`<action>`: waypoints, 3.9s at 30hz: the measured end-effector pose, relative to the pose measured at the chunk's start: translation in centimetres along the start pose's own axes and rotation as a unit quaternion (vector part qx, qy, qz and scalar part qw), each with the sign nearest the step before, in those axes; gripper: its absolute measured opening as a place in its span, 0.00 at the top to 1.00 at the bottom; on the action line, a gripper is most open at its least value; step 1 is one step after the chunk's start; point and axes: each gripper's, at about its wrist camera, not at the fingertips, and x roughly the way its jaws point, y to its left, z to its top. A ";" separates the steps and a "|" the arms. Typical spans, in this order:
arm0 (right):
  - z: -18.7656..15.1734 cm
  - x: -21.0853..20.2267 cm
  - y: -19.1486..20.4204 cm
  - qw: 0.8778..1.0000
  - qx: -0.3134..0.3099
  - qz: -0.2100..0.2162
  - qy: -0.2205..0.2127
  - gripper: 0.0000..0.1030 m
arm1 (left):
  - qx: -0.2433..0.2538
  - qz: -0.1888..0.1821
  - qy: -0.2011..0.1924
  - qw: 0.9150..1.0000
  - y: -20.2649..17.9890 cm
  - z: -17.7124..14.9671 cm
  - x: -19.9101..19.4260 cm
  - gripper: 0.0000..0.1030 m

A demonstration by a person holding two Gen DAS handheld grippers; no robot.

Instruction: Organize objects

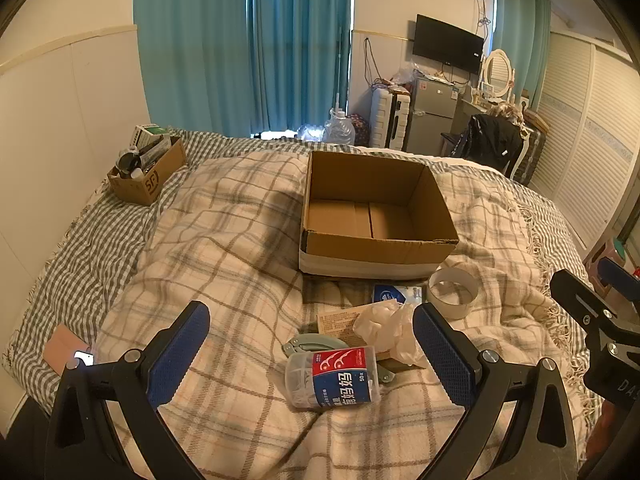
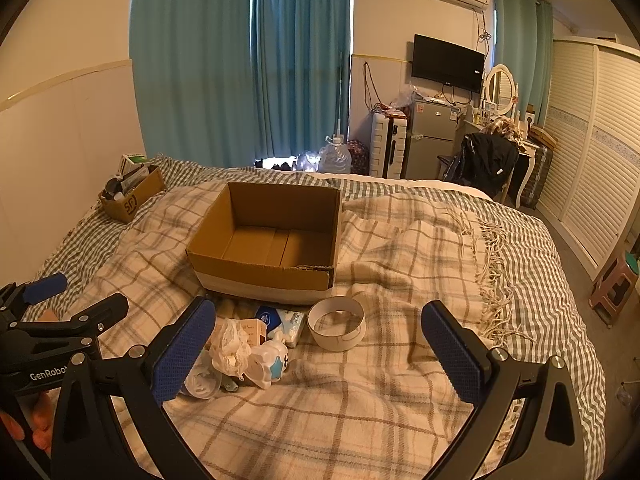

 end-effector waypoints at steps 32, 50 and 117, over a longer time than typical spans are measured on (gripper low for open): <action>0.0 -0.4 0.1 1.000 -0.010 -0.016 0.007 0.01 | 0.002 -0.011 0.001 1.000 0.0 0.1 -0.2 0.00; -2.3 3.8 -1.3 0.998 0.005 -0.015 0.058 0.00 | 0.030 0.004 0.095 0.995 0.1 -3.3 6.3 0.00; -4.9 11.3 2.5 0.978 -0.039 0.055 0.196 0.85 | 0.052 -0.034 0.237 0.970 -0.7 -6.2 16.3 0.08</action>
